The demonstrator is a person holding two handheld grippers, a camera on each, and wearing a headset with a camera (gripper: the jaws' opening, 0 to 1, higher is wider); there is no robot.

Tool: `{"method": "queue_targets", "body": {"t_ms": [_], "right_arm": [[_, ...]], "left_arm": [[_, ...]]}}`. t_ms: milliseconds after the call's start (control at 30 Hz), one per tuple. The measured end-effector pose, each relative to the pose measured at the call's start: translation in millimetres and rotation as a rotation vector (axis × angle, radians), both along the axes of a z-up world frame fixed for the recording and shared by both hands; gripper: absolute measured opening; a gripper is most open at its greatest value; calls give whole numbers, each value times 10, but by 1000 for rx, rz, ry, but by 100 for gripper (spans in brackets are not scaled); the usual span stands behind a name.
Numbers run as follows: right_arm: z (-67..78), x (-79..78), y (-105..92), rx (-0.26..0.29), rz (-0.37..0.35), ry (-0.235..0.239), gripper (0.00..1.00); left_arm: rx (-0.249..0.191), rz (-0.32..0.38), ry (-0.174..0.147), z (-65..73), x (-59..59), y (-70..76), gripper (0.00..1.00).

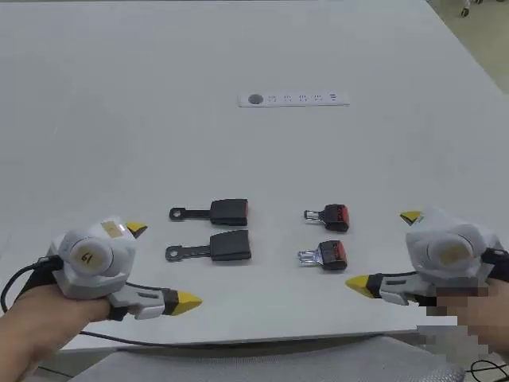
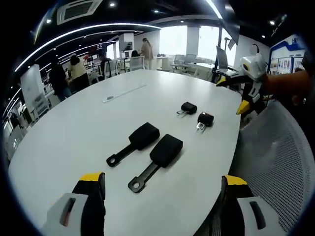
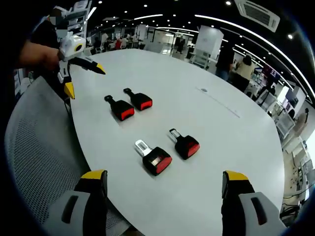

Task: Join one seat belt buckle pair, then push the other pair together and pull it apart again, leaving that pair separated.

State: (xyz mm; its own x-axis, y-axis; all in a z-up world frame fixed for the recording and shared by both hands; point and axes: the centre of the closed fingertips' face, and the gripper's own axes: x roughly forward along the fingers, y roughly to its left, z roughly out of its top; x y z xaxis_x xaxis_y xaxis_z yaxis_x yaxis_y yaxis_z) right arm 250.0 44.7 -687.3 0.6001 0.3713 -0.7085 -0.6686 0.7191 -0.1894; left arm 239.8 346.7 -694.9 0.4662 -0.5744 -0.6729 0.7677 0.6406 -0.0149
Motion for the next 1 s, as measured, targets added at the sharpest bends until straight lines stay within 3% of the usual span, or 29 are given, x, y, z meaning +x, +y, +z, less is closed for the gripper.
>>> {"method": "queue_targets", "body": {"t_ms": [533, 1000], "right_arm": [[-3, -38, -1, 19, -10, 4, 99], [23, -49, 43, 15, 17, 8, 87]], "left_arm": [[19, -18, 9, -45, -7, -4, 99], [18, -44, 11, 25, -55, -59, 95]]}}
